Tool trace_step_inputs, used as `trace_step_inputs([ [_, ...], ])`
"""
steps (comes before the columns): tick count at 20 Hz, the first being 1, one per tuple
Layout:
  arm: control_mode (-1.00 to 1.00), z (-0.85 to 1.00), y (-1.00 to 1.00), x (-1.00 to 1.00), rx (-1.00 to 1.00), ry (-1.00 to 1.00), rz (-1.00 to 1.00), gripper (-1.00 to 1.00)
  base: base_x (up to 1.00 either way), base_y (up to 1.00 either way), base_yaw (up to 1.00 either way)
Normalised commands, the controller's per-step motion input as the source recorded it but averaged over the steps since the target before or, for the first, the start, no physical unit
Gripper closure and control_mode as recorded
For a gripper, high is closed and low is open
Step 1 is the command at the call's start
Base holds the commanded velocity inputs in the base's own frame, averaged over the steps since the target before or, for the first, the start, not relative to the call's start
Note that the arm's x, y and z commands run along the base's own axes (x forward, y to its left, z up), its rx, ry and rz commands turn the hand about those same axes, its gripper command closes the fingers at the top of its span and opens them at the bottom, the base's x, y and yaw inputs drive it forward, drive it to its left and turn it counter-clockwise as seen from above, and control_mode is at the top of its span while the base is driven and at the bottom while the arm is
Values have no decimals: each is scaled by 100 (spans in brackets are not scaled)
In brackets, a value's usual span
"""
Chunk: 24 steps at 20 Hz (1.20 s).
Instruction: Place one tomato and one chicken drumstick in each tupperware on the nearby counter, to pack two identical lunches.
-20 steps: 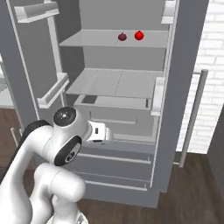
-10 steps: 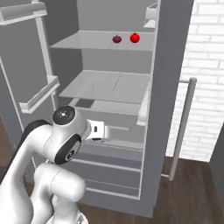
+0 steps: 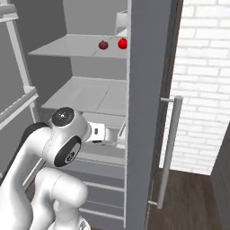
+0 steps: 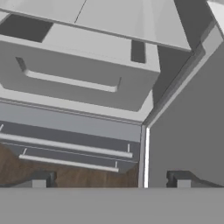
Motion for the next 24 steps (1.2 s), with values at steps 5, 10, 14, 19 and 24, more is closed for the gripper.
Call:
trace_step_inputs([
  [5,100,0,0,0,0,0,0,-100,48,-7,1],
  [10,100,0,0,0,0,0,0,-100,65,40,0],
  [14,100,0,0,0,0,0,0,-100,23,69,11],
  [19,-100,20,0,0,0,-5,0,-100,1,13,11],
  [24,-100,100,7,0,0,-47,0,-100,0,0,0],
])
